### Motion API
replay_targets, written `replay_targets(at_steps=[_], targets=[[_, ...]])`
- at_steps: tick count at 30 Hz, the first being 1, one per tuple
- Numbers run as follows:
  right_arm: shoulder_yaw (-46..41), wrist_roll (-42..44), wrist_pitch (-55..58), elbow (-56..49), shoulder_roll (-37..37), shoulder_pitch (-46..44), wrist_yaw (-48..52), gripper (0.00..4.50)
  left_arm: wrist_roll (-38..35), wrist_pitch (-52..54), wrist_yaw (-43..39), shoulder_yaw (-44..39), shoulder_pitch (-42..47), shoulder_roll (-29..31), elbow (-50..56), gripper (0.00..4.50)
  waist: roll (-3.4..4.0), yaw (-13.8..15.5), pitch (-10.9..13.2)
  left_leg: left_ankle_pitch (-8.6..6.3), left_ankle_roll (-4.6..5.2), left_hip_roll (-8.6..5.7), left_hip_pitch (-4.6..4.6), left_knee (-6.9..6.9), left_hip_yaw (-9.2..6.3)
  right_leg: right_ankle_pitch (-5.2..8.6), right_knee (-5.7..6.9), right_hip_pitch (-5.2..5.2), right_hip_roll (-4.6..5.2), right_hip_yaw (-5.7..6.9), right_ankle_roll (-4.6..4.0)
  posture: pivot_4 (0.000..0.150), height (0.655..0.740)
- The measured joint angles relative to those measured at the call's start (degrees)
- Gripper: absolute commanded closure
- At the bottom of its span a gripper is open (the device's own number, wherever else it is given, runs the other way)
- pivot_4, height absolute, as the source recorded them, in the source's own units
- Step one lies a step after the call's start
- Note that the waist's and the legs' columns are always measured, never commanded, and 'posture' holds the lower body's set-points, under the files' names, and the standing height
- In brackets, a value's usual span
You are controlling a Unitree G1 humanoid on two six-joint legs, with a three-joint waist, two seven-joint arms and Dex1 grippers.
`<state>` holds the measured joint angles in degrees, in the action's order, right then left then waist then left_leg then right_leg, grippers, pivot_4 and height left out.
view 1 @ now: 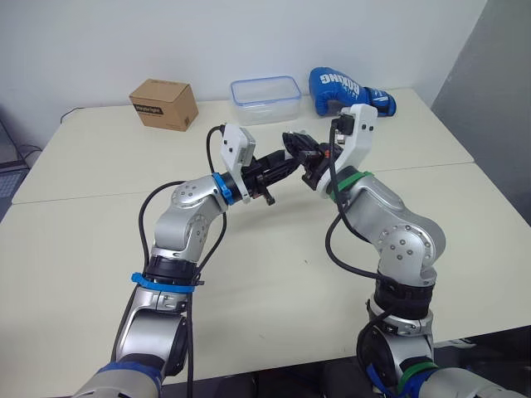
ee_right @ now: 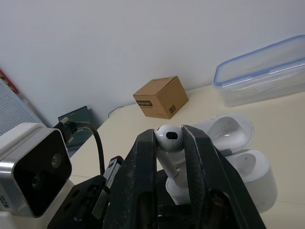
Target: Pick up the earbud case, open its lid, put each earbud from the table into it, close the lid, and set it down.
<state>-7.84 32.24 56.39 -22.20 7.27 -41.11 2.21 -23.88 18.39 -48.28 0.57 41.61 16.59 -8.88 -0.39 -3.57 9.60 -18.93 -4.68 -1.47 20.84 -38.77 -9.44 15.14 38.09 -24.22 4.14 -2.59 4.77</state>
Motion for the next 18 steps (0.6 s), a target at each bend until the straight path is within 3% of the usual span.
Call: replay_targets(at_steps=[18], targets=[[0.89, 0.05, -1.63, 0.78, -0.31, 0.52, -1.15, 4.08, -0.13, 0.18, 0.42, -0.82, 0.0, -0.07, 0.07, 3.72, 0.0, 0.0, 0.0, 0.0, 0.0, 0.0, 0.0, 0.0, 0.0, 0.0, 0.0, 0.0, 0.0, 0.0, 0.0, 0.15, 0.74]])
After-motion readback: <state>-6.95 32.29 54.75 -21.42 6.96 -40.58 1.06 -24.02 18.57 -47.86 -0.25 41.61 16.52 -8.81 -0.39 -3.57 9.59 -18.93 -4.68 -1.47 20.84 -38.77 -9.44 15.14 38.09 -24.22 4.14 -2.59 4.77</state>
